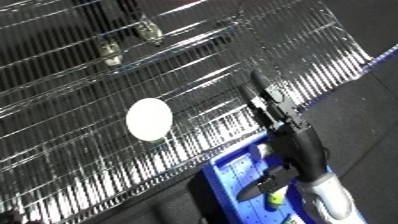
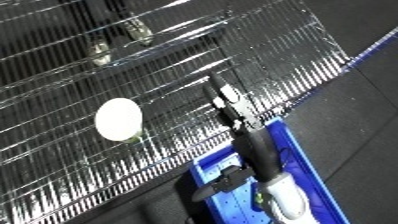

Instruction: Pick up the object and place it into the box

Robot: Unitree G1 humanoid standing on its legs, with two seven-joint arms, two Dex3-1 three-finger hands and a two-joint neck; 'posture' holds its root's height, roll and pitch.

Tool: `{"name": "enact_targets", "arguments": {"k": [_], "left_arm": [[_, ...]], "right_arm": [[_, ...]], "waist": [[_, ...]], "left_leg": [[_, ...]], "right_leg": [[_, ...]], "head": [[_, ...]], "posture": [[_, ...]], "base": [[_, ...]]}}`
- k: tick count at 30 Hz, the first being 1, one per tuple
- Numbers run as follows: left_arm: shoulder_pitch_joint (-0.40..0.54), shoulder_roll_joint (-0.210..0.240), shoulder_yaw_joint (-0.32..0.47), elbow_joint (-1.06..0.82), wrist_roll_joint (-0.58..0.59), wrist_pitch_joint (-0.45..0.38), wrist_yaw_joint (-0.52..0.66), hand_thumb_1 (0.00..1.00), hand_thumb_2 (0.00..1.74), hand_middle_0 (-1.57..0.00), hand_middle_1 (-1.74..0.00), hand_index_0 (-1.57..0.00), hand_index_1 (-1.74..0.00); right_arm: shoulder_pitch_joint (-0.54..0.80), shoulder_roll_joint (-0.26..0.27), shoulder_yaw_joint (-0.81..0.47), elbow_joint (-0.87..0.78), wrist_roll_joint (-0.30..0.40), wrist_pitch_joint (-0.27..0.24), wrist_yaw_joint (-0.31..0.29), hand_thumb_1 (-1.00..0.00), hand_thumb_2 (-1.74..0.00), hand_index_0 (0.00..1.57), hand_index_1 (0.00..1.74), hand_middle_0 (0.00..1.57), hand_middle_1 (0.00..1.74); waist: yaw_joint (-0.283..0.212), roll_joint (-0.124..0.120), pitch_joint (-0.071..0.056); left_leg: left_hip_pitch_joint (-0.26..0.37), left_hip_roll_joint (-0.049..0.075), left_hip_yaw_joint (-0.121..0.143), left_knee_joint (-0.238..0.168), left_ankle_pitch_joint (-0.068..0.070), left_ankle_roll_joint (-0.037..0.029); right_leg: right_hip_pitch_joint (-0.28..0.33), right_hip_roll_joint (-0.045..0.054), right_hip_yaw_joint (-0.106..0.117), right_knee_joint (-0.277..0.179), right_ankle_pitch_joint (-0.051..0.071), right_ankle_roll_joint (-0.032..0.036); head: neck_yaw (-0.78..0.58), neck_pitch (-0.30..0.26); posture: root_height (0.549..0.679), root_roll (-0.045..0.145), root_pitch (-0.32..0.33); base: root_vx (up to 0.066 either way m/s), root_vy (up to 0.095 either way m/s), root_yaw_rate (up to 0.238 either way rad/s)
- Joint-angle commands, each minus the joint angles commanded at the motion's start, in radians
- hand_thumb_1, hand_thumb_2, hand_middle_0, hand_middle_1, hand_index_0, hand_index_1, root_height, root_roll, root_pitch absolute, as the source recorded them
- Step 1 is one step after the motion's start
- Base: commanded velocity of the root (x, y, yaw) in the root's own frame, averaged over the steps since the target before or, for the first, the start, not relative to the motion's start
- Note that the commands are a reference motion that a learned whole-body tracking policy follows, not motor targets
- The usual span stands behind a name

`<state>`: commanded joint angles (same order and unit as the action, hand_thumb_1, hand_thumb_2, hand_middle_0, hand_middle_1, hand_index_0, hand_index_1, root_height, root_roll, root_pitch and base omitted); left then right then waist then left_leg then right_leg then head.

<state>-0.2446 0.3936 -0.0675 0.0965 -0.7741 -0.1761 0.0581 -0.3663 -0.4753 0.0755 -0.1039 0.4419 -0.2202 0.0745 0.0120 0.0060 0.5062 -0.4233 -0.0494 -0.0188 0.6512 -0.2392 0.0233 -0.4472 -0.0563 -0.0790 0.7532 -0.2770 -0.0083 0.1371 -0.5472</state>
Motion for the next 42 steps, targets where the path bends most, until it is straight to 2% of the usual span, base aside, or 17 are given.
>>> {"name": "enact_targets", "arguments": {"k": [6,10,15,19,26,31,35,39,42], "left_arm": [[-0.004,0.008,-0.004,0.013,0.008,0.003,-0.021,1.00,1.74,-1.57,-1.74,-1.57,-1.74],[-0.010,0.018,-0.013,0.017,0.013,0.015,-0.041,1.00,1.74,-1.57,-1.74,-1.57,-1.74],[-0.018,0.030,-0.028,0.017,0.025,0.028,-0.064,1.00,1.74,-1.57,-1.74,-1.57,-1.74],[-0.021,0.037,-0.039,0.009,0.028,0.030,-0.068,1.00,1.74,-1.57,-1.74,-1.57,-1.74],[-0.019,0.034,-0.058,-0.007,0.028,0.033,-0.059,1.00,1.74,-1.57,-1.74,-1.57,-1.74],[-0.026,0.031,-0.071,-0.018,0.034,0.033,-0.049,1.00,1.74,-1.57,-1.74,-1.57,-1.74],[-0.036,0.031,-0.078,-0.028,0.039,0.038,-0.044,1.00,1.74,-1.57,-1.74,-1.57,-1.74],[-0.036,0.035,-0.079,-0.039,0.040,0.037,-0.046,1.00,1.74,-1.57,-1.74,-1.57,-1.74],[-0.037,0.037,-0.084,-0.052,0.043,0.037,-0.039,1.00,1.74,-1.57,-1.74,-1.57,-1.74]], "right_arm": [[-0.043,0.028,0.040,0.036,-0.024,0.023,0.008,0.00,0.00,0.00,0.00,0.00,0.00],[-0.065,0.036,0.073,0.053,-0.040,0.036,-0.014,0.00,0.00,0.00,0.00,0.00,0.00],[-0.094,0.042,0.105,0.074,-0.055,0.041,-0.080,0.00,0.00,0.00,0.00,0.00,0.00],[-0.110,0.043,0.110,0.092,-0.076,0.032,-0.146,0.00,0.00,0.00,0.00,0.00,0.00],[-0.132,0.033,0.094,0.103,-0.119,0.013,-0.216,0.00,0.00,0.00,0.00,0.00,0.00],[-0.149,0.012,0.089,0.100,-0.147,0.010,-0.245,0.00,0.00,0.00,0.00,0.00,0.00],[-0.162,-0.001,0.090,0.100,-0.154,0.014,-0.249,0.00,0.00,0.00,0.00,0.00,0.00],[-0.170,-0.006,0.089,0.095,-0.149,0.006,-0.265,0.00,0.00,0.00,0.00,0.00,0.00],[-0.179,-0.013,0.086,0.094,-0.138,-0.004,-0.288,0.00,0.00,0.00,0.00,0.00,0.00]], "waist": [[0.043,-0.008,0.013],[0.067,-0.015,0.014],[0.088,-0.019,0.014],[0.092,-0.016,0.014],[0.090,-0.001,0.014],[0.087,0.004,0.014],[0.087,0.008,0.014],[0.087,0.010,0.014],[0.088,0.013,0.014]], "left_leg": [[-0.018,0.004,-0.022,-0.008,0.027,-0.0018],[-0.043,0.000,-0.034,0.010,0.030,0.0011],[-0.090,-0.011,-0.040,0.057,0.015,0.0122],[-0.134,-0.019,-0.038,0.094,0.001,0.0202],[-0.209,-0.028,-0.026,0.145,-0.021,0.0293],[-0.259,-0.028,-0.018,0.172,-0.033,0.0328],[-0.291,-0.025,-0.014,0.190,-0.041,0.0350],[-0.322,-0.026,-0.012,0.214,-0.053,0.0419],[-0.345,-0.027,-0.009,0.229,-0.059,0.0447]], "right_leg": [[-0.007,-0.0137,-0.036,0.022,-0.003,0.0047],[-0.024,-0.0220,-0.053,0.042,-0.006,0.0053],[-0.059,-0.0293,-0.066,0.078,-0.013,0.0034],[-0.100,-0.0315,-0.068,0.110,-0.020,0.0010],[-0.179,-0.0315,-0.065,0.156,-0.027,-0.0002],[-0.234,-0.0285,-0.062,0.181,-0.030,0.0009],[-0.271,-0.0286,-0.060,0.198,-0.032,0.0030],[-0.306,-0.0260,-0.058,0.219,-0.036,0.0032],[-0.332,-0.0254,-0.056,0.234,-0.038,0.0046]], "head": [[-0.083,0.001],[-0.095,0.000],[-0.081,0.011],[-0.067,0.024],[-0.047,0.058],[-0.037,0.082],[-0.017,0.153],[0.011,0.216],[0.033,0.265]], "posture": [[0.640,0.051,0.022],[0.638,0.047,0.027],[0.633,0.042,0.039],[0.628,0.038,0.056],[0.620,0.033,0.094],[0.614,0.030,0.124],[0.611,0.028,0.145],[0.607,0.025,0.164],[0.604,0.023,0.177]], "base": [[0.009,-0.048,0.252],[0.026,-0.051,0.232],[0.032,-0.038,0.146],[0.011,0.001,0.065],[-0.002,0.019,0.030],[-0.006,0.015,0.001],[0.011,0.005,-0.001],[0.021,-0.002,-0.011],[0.017,0.000,-0.017]]}}
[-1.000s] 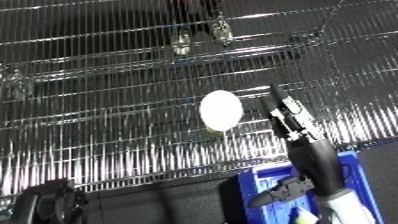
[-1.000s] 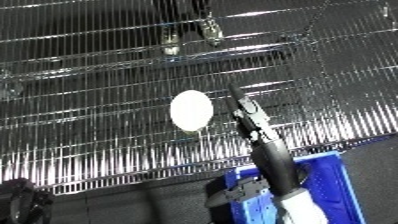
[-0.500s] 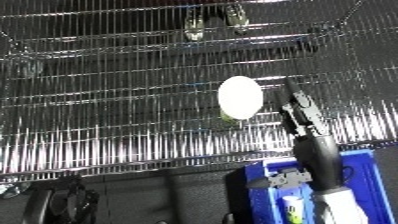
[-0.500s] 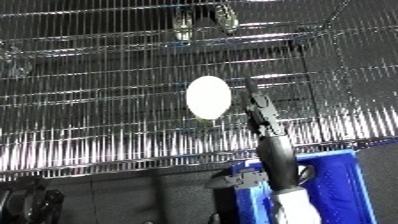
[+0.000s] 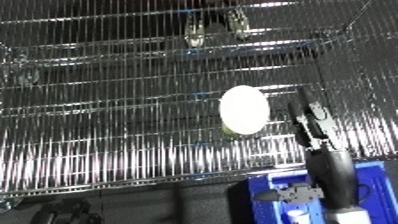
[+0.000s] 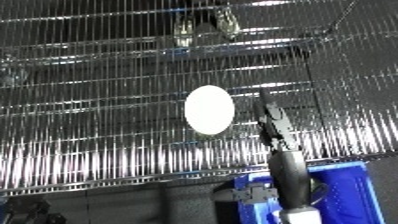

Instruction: Pick up the object and place it into the box

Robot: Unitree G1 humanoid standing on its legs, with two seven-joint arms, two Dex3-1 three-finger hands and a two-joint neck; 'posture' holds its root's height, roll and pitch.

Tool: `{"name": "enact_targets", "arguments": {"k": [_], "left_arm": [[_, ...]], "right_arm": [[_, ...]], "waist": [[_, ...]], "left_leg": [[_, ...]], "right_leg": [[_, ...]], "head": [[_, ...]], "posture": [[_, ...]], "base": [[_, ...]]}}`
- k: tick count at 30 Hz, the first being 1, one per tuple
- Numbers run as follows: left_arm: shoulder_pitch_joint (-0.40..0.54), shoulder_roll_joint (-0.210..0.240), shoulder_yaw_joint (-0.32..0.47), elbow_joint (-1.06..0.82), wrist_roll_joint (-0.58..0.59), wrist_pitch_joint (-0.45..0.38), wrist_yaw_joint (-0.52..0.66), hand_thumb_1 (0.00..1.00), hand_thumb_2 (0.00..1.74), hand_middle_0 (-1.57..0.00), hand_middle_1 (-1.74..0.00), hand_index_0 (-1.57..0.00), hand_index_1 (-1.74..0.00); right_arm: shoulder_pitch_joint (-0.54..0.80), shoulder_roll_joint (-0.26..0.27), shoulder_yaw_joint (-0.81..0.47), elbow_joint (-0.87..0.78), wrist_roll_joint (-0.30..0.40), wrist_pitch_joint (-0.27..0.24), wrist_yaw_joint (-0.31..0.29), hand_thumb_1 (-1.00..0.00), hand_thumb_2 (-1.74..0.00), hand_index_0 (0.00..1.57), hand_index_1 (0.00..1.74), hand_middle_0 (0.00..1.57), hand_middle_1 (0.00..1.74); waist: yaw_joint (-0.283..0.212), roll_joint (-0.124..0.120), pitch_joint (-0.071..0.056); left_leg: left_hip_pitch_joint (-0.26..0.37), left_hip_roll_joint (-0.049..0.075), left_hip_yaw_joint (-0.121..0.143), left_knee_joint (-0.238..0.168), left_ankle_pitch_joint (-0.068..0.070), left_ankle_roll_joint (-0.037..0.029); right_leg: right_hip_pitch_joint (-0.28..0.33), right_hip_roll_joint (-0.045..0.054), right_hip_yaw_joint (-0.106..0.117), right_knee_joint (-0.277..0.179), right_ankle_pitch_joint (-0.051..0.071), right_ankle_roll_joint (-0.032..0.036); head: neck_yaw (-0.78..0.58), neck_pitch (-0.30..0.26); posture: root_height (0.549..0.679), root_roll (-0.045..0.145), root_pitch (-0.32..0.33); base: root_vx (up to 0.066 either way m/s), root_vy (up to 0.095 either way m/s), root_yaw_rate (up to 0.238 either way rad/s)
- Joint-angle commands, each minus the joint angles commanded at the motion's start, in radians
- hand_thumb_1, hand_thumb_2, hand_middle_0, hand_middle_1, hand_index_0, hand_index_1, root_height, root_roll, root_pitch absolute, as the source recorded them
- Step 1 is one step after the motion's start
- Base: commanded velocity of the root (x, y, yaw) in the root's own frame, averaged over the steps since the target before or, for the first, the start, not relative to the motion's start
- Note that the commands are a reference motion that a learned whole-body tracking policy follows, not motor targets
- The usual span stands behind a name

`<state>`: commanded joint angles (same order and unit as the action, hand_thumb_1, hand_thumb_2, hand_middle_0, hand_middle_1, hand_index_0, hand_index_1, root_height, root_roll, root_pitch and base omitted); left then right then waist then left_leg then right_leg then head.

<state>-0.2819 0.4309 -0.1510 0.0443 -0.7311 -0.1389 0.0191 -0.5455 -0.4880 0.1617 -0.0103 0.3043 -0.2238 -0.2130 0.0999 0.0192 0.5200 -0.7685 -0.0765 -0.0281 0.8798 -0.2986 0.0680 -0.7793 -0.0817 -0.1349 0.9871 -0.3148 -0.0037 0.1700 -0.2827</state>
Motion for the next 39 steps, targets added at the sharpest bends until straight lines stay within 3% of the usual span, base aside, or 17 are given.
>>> {"name": "enact_targets", "arguments": {"k": [10,24,35,39], "left_arm": [[-0.038,0.008,0.003,-0.031,0.002,-0.021,0.006,1.00,1.74,-1.57,-1.74,-1.57,-1.74],[-0.127,0.007,0.001,-0.061,0.016,0.007,0.018,1.00,1.74,-1.57,-1.74,-1.57,-1.74],[-0.174,0.004,-0.001,-0.036,0.015,0.006,0.035,1.00,1.74,-1.57,-1.74,-1.57,-1.74],[-0.187,0.002,-0.004,-0.026,0.013,0.010,0.035,1.00,1.74,-1.57,-1.74,-1.57,-1.74]], "right_arm": [[-0.061,-0.021,-0.011,0.020,0.022,-0.010,-0.039,0.00,0.00,0.00,0.00,0.00,0.00],[-0.153,-0.040,-0.006,0.054,0.042,-0.003,-0.016,0.00,0.00,0.00,0.00,0.00,0.00],[-0.221,-0.042,0.014,0.084,0.067,0.000,0.013,0.00,0.00,0.00,0.00,0.00,0.00],[-0.251,-0.037,0.026,0.093,0.074,0.003,0.029,-0.20,-0.35,0.31,0.35,0.31,0.35]], "waist": [[0.001,0.022,0.000],[-0.003,0.041,0.000],[0.001,0.038,0.000],[0.006,0.037,0.000]], "left_leg": [[-0.084,-0.002,0.008,0.055,-0.017,0.0043],[-0.221,-0.004,0.014,0.116,-0.027,0.0055],[-0.289,-0.009,0.011,0.168,-0.040,-0.0004],[-0.305,-0.011,0.008,0.183,-0.041,-0.0030]], "right_leg": [[-0.090,-0.0020,0.008,0.055,-0.007,0.0016],[-0.215,-0.0040,0.022,0.101,-0.010,0.0015],[-0.272,-0.0083,0.023,0.130,-0.018,0.0005],[-0.284,-0.0094,0.022,0.138,-0.019,-0.0007]], "head": [[0.050,0.109],[0.063,0.137],[0.056,0.140],[0.058,0.143]], "posture": [[0.592,0.020,0.218],[0.580,0.024,0.294],[0.573,0.027,0.326],[0.571,0.027,0.330]], "base": [[0.005,-0.002,-0.025],[-0.018,0.001,-0.043],[-0.019,-0.005,-0.009],[-0.017,-0.013,0.017]]}}
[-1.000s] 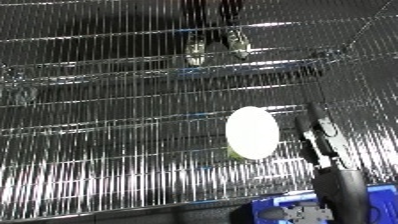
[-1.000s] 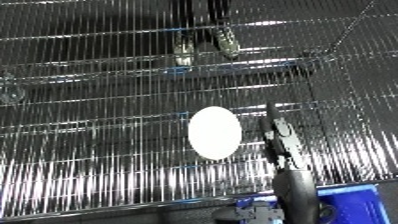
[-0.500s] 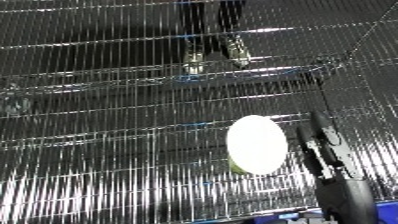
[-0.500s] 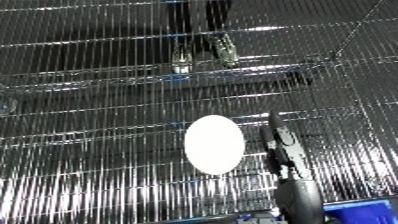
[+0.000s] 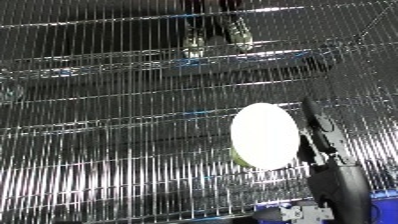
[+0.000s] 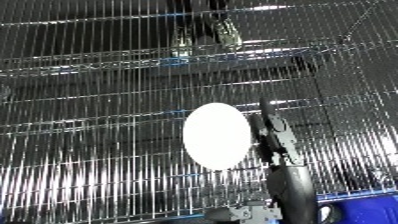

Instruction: Pick up the object and place it into the box

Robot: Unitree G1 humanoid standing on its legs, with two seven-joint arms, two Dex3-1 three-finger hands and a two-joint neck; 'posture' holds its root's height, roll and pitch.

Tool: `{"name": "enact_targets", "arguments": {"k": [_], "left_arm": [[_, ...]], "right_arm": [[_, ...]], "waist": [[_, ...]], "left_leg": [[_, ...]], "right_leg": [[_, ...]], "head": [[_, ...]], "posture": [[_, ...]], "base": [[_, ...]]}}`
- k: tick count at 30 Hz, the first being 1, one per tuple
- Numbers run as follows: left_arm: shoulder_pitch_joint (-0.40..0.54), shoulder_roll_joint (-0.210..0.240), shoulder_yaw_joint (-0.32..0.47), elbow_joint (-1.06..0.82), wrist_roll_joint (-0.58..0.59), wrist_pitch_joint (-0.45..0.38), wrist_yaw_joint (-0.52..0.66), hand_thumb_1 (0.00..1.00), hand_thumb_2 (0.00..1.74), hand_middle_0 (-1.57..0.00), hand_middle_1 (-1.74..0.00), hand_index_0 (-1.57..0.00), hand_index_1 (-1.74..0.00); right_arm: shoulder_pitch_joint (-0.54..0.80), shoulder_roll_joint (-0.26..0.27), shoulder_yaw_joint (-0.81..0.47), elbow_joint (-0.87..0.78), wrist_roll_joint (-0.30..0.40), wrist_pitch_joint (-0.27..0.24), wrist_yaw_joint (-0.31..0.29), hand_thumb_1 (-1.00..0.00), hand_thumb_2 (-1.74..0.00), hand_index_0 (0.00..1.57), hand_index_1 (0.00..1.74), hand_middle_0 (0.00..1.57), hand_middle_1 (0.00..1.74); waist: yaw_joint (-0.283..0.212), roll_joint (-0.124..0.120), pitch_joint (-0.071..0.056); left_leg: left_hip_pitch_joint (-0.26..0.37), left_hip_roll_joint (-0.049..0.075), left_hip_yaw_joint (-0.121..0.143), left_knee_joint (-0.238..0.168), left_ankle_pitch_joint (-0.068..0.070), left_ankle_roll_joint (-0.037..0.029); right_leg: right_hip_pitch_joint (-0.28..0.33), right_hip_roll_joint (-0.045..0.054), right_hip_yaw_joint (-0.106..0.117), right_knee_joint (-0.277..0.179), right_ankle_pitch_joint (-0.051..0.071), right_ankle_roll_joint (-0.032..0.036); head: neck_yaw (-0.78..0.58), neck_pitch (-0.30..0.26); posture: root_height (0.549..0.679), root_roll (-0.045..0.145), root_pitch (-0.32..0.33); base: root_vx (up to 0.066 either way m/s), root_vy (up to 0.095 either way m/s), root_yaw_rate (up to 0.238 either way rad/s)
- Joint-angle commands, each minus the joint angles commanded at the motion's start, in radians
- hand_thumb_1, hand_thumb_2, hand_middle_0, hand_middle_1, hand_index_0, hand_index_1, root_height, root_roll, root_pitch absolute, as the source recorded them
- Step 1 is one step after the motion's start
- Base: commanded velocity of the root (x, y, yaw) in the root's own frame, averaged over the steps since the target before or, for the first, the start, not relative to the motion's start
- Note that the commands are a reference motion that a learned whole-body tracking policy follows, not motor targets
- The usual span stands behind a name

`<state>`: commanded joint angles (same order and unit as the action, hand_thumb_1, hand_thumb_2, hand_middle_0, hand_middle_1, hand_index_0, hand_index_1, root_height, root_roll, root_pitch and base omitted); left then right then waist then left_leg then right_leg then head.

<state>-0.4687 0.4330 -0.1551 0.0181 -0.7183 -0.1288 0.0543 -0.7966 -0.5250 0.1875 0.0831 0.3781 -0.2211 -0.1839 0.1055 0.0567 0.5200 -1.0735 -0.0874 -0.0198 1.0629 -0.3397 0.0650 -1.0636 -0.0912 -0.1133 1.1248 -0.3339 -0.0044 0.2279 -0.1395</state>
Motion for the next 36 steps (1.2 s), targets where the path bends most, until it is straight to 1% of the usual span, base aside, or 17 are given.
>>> {"name": "enact_targets", "arguments": {"k": [10,14,20,24,27,29,30,34,36], "left_arm": [[-0.010,-0.008,-0.004,0.026,-0.007,-0.004,-0.005,1.00,1.74,-1.57,-1.74,-1.57,-1.74],[-0.002,-0.010,-0.007,0.031,-0.008,-0.011,-0.009,1.00,1.74,-1.57,-1.74,-1.57,-1.74],[0.018,-0.011,-0.011,0.033,-0.004,-0.019,-0.014,1.00,1.74,-1.57,-1.74,-1.57,-1.74],[0.026,-0.014,-0.010,0.038,-0.001,-0.025,-0.015,1.00,1.74,-1.57,-1.74,-1.57,-1.74],[0.037,-0.016,-0.008,0.043,0.002,-0.032,-0.020,1.00,1.74,-1.57,-1.74,-1.57,-1.74],[0.049,-0.016,-0.005,0.045,0.004,-0.039,-0.026,1.00,1.74,-1.57,-1.74,-1.57,-1.74],[0.056,-0.017,-0.003,0.045,0.006,-0.042,-0.030,1.00,1.74,-1.57,-1.74,-1.57,-1.74],[0.086,-0.023,0.004,0.046,0.015,-0.059,-0.042,1.00,1.74,-1.57,-1.74,-1.57,-1.74],[0.101,-0.025,0.009,0.043,0.018,-0.065,-0.047,1.00,1.74,-1.57,-1.74,-1.57,-1.74]], "right_arm": [[-0.060,0.016,0.019,0.032,0.010,0.001,0.021,-0.70,-1.22,1.10,1.22,1.10,1.22],[-0.052,0.021,0.020,0.039,0.008,0.007,0.016,-0.90,-1.57,1.41,1.57,1.41,1.57],[-0.028,0.024,0.014,0.041,0.002,0.003,0.007,-0.90,-1.57,1.41,1.57,1.41,1.57],[-0.013,0.029,0.012,0.039,-0.004,0.002,0.005,-0.90,-1.57,1.41,1.57,1.41,1.57],[0.010,0.034,0.009,0.031,-0.013,-0.005,0.000,-0.90,-1.57,1.41,1.57,1.41,1.57],[0.031,0.040,0.005,0.018,-0.023,-0.012,-0.003,-0.90,-1.57,1.41,1.57,1.41,1.57],[0.044,0.044,0.002,0.009,-0.028,-0.016,-0.005,-0.90,-1.57,1.41,1.57,1.41,1.57],[0.104,0.054,-0.021,-0.041,-0.040,-0.033,-0.010,-0.90,-1.57,1.41,1.57,1.41,1.57],[0.142,0.059,-0.035,-0.070,-0.042,-0.045,-0.015,-0.90,-1.57,1.41,1.57,1.41,1.57]], "waist": [[0.008,-0.002,0.000],[0.007,-0.003,0.000],[0.005,-0.005,0.000],[0.001,-0.006,0.000],[-0.005,-0.010,0.000],[-0.010,-0.013,0.000],[-0.014,-0.015,0.000],[-0.031,-0.023,0.000],[-0.041,-0.027,0.000]], "left_leg": [[0.006,0.002,-0.006,-0.013,0.010,-0.0054],[0.019,0.003,-0.007,-0.025,0.016,-0.0072],[0.048,0.008,-0.007,-0.052,0.027,-0.0102],[0.072,0.013,-0.007,-0.075,0.036,-0.0138],[0.097,0.017,-0.007,-0.099,0.044,-0.0181],[0.123,0.023,-0.008,-0.127,0.052,-0.0224],[0.141,0.027,-0.009,-0.147,0.059,-0.0252],[0.227,0.043,-0.008,-0.242,0.087,-0.0384],[0.269,0.049,-0.006,-0.283,0.098,-0.0442]], "right_leg": [[0.004,0.0021,-0.009,-0.005,0.004,-0.0019],[0.014,0.0039,-0.012,-0.014,0.010,-0.0018],[0.039,0.0069,-0.016,-0.034,0.020,0.0010],[0.057,0.0098,-0.017,-0.050,0.029,0.0043],[0.075,0.0136,-0.016,-0.070,0.039,0.0082],[0.096,0.0173,-0.014,-0.093,0.048,0.0120],[0.111,0.0193,-0.012,-0.110,0.053,0.0142],[0.186,0.0238,-0.004,-0.195,0.077,0.0237],[0.225,0.0245,0.000,-0.237,0.088,0.0282]], "head": [[0.015,-0.001],[0.018,0.001],[0.022,0.000],[0.021,-0.006],[0.025,-0.005],[0.027,-0.008],[0.026,-0.011],[0.019,-0.023],[0.021,-0.032]], "posture": [[0.572,0.027,0.330],[0.574,0.026,0.327],[0.579,0.025,0.317],[0.582,0.025,0.309],[0.586,0.026,0.302],[0.590,0.026,0.297],[0.593,0.026,0.293],[0.608,0.028,0.276],[0.615,0.029,0.265]], "base": [[-0.020,-0.005,0.016],[-0.023,-0.008,0.019],[-0.028,-0.015,-0.004],[-0.036,-0.013,-0.026],[-0.041,-0.019,-0.042],[-0.040,-0.016,-0.085],[-0.042,-0.009,-0.122],[-0.038,-0.001,-0.146],[-0.035,0.003,-0.148]]}}
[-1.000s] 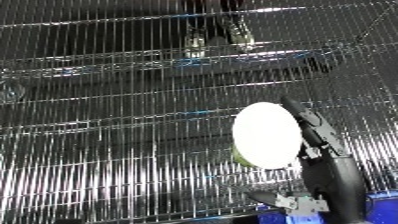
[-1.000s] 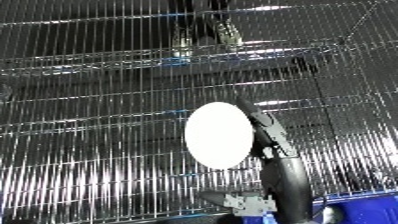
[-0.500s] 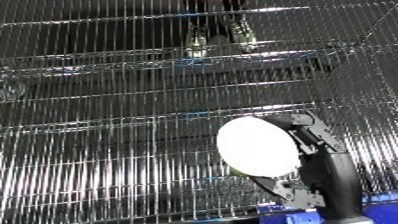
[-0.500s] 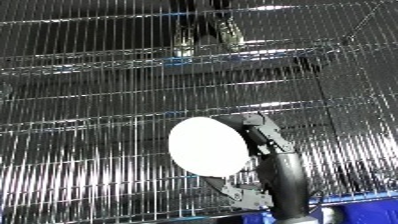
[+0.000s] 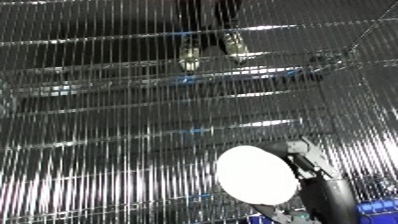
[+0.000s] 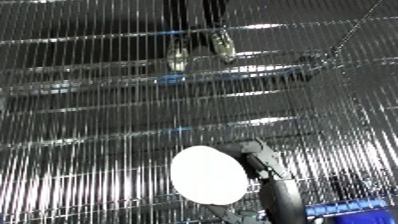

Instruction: Pick up the object and place it into the box

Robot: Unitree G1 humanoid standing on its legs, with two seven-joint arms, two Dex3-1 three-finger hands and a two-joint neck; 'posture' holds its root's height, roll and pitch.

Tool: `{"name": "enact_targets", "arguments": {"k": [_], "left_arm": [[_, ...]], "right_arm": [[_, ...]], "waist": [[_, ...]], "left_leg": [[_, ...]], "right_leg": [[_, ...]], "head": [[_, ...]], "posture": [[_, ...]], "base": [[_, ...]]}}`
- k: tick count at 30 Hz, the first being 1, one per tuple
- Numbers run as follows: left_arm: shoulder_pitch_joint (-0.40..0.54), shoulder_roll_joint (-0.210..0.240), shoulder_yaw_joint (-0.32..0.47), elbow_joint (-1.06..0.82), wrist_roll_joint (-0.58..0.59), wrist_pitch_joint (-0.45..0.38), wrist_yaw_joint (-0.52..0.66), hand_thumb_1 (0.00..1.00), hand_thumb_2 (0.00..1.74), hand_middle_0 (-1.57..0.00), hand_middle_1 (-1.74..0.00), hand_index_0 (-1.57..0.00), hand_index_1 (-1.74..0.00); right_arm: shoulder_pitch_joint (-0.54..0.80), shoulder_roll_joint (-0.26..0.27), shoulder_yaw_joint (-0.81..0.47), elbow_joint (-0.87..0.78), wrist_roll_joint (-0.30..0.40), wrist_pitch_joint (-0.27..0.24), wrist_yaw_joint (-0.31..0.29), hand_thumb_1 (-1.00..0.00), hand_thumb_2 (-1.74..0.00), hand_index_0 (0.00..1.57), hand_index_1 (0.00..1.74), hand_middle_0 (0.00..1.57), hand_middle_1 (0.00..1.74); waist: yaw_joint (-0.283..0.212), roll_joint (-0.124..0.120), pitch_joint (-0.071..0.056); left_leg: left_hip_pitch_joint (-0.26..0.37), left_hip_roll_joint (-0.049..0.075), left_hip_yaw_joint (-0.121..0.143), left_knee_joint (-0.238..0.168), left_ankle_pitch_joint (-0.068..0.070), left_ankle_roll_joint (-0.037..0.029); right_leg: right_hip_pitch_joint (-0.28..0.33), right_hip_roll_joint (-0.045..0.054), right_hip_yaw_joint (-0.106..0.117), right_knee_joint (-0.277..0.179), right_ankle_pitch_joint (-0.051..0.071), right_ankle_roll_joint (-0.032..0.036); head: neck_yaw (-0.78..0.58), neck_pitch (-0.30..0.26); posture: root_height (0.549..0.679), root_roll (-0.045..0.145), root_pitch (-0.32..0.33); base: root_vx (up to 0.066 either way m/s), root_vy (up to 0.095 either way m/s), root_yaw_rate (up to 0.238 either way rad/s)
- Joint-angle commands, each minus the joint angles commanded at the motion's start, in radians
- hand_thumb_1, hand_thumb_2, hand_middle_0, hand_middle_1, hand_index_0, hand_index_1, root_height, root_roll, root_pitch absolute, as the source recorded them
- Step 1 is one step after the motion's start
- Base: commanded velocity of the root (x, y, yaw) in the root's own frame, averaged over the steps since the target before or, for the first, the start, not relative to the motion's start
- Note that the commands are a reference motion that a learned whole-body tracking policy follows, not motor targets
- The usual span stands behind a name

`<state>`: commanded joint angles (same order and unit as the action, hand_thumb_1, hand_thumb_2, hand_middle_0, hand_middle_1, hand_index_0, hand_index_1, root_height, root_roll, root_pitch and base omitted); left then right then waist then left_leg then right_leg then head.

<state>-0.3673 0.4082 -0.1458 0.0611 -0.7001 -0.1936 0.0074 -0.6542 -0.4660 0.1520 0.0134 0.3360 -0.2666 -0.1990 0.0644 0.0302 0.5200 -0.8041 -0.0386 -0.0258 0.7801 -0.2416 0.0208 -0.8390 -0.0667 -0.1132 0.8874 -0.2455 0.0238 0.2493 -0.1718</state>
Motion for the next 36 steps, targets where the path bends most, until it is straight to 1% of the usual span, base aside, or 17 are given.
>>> {"name": "enact_targets", "arguments": {"k": [4,7,10,14,19,22,25,28,33,34,35,36], "left_arm": [[0.028,0.001,0.015,-0.013,0.003,0.004,-0.008,1.00,1.74,-1.57,-1.74,-1.57,-1.74],[0.052,0.003,0.030,-0.023,0.004,0.014,-0.017,1.00,1.74,-1.57,-1.74,-1.57,-1.74],[0.079,0.007,0.047,-0.032,0.002,0.026,-0.029,1.00,1.74,-1.57,-1.74,-1.57,-1.74],[0.107,0.016,0.068,-0.041,-0.005,0.046,-0.038,1.00,1.74,-1.57,-1.74,-1.57,-1.74],[0.136,0.019,0.085,-0.048,-0.018,0.055,-0.035,1.00,1.74,-1.57,-1.74,-1.57,-1.74],[0.155,0.011,0.088,-0.046,-0.025,0.051,-0.026,1.00,1.74,-1.57,-1.74,-1.57,-1.74],[0.178,0.000,0.091,-0.043,-0.031,0.043,-0.020,1.00,1.74,-1.57,-1.74,-1.57,-1.74],[0.194,-0.012,0.094,-0.043,-0.034,0.038,-0.020,1.00,1.74,-1.57,-1.74,-1.57,-1.74],[0.197,-0.015,0.093,-0.043,-0.033,0.037,-0.021,1.00,1.74,-1.57,-1.74,-1.57,-1.74],[0.198,-0.016,0.093,-0.043,-0.034,0.036,-0.021,1.00,1.74,-1.57,-1.74,-1.57,-1.74],[0.201,-0.018,0.093,-0.042,-0.039,0.033,-0.019,1.00,1.74,-1.57,-1.74,-1.57,-1.74],[0.204,-0.022,0.092,-0.039,-0.045,0.028,-0.015,1.00,1.74,-1.57,-1.74,-1.57,-1.74]], "right_arm": [[0.076,0.013,-0.033,-0.053,-0.004,-0.026,-0.021,-0.90,-1.57,1.41,1.57,1.41,1.57],[0.143,0.026,-0.063,-0.089,0.008,-0.050,-0.030,-0.90,-1.57,1.41,1.57,1.41,1.57],[0.208,0.030,-0.095,-0.115,0.034,-0.070,-0.034,-0.90,-1.57,1.41,1.57,1.41,1.57],[0.274,0.027,-0.134,-0.133,0.077,-0.088,-0.038,-0.90,-1.57,1.41,1.57,1.41,1.57],[0.335,0.035,-0.175,-0.138,0.110,-0.114,-0.062,-0.90,-1.57,1.41,1.57,1.41,1.57],[0.375,0.042,-0.201,-0.129,0.115,-0.136,-0.083,-0.90,-1.57,1.41,1.57,1.41,1.57],[0.420,0.040,-0.232,-0.116,0.124,-0.157,-0.104,-0.90,-1.57,1.41,1.57,1.41,1.57],[0.451,0.034,-0.255,-0.108,0.133,-0.167,-0.115,-0.90,-1.57,1.41,1.57,1.41,1.57],[0.458,0.032,-0.259,-0.108,0.134,-0.168,-0.118,-0.90,-1.57,1.41,1.57,1.41,1.57],[0.461,0.031,-0.263,-0.105,0.133,-0.169,-0.120,-0.90,-1.57,1.41,1.57,1.41,1.57],[0.472,0.026,-0.272,-0.098,0.128,-0.174,-0.132,-0.90,-1.57,1.41,1.57,1.41,1.57],[0.488,0.019,-0.286,-0.085,0.126,-0.180,-0.146,-0.90,-1.57,1.41,1.57,1.41,1.57]], "waist": [[-0.023,-0.009,0.000],[-0.042,-0.017,0.000],[-0.059,-0.021,0.000],[-0.082,-0.022,0.000],[-0.115,-0.011,0.000],[-0.140,-0.001,0.000],[-0.164,0.010,0.000],[-0.177,0.018,0.000],[-0.178,0.020,0.000],[-0.180,0.021,0.000],[-0.187,0.024,0.000],[-0.199,0.031,0.000]], "left_leg": [[0.081,0.005,0.008,-0.069,0.014,-0.0089],[0.141,0.006,0.019,-0.111,0.018,-0.0138],[0.197,0.007,0.031,-0.139,0.014,-0.0152],[0.257,0.009,0.047,-0.157,0.004,-0.0119],[0.306,0.011,0.067,-0.159,-0.014,-0.0056],[0.335,0.016,0.082,-0.161,-0.023,-0.0041],[0.368,0.020,0.097,-0.168,-0.031,-0.0035],[0.388,0.021,0.107,-0.174,-0.034,-0.0036],[0.393,0.021,0.108,-0.175,-0.035,-0.0036],[0.395,0.021,0.110,-0.176,-0.035,-0.0037],[0.401,0.021,0.114,-0.180,-0.036,-0.0037],[0.412,0.021,0.121,-0.186,-0.036,-0.0038]], "right_leg": [[0.079,0.0011,0.007,-0.080,0.021,0.0085],[0.141,0.0024,0.013,-0.134,0.035,0.0141],[0.197,0.0028,0.021,-0.181,0.046,0.0183],[0.257,0.0035,0.033,-0.222,0.054,0.0201],[0.302,0.0032,0.052,-0.240,0.052,0.0176],[0.323,-0.0008,0.066,-0.244,0.048,0.0146],[0.344,-0.0036,0.081,-0.251,0.043,0.0120],[0.357,-0.0047,0.090,-0.256,0.040,0.0108],[0.360,-0.0048,0.091,-0.257,0.039,0.0108],[0.361,-0.0048,0.093,-0.258,0.039,0.0106],[0.363,-0.0043,0.097,-0.261,0.039,0.0104],[0.367,-0.0021,0.104,-0.265,0.038,0.0098]], "head": [[-0.002,-0.027],[0.019,-0.052],[0.051,-0.082],[0.098,-0.121],[0.196,-0.185],[0.260,-0.230],[0.311,-0.258],[0.311,-0.258],[0.311,-0.258],[0.336,-0.269],[0.397,-0.300],[0.464,-0.344]], "posture": [[0.627,0.032,0.240],[0.636,0.035,0.217],[0.642,0.038,0.192],[0.648,0.042,0.161],[0.651,0.047,0.131],[0.652,0.053,0.115],[0.653,0.060,0.099],[0.654,0.065,0.090],[0.654,0.066,0.088],[0.654,0.066,0.087],[0.654,0.068,0.086],[0.655,0.071,0.084]], "base": [[-0.025,0.002,-0.146],[-0.013,-0.008,-0.151],[-0.003,0.000,-0.178],[0.004,0.021,-0.208],[-0.003,0.060,-0.217],[0.019,0.104,-0.208],[0.033,0.111,-0.165],[0.017,0.070,-0.088],[0.001,0.005,-0.007],[0.009,0.034,-0.036],[0.014,0.102,-0.142],[0.022,0.171,-0.239]]}}
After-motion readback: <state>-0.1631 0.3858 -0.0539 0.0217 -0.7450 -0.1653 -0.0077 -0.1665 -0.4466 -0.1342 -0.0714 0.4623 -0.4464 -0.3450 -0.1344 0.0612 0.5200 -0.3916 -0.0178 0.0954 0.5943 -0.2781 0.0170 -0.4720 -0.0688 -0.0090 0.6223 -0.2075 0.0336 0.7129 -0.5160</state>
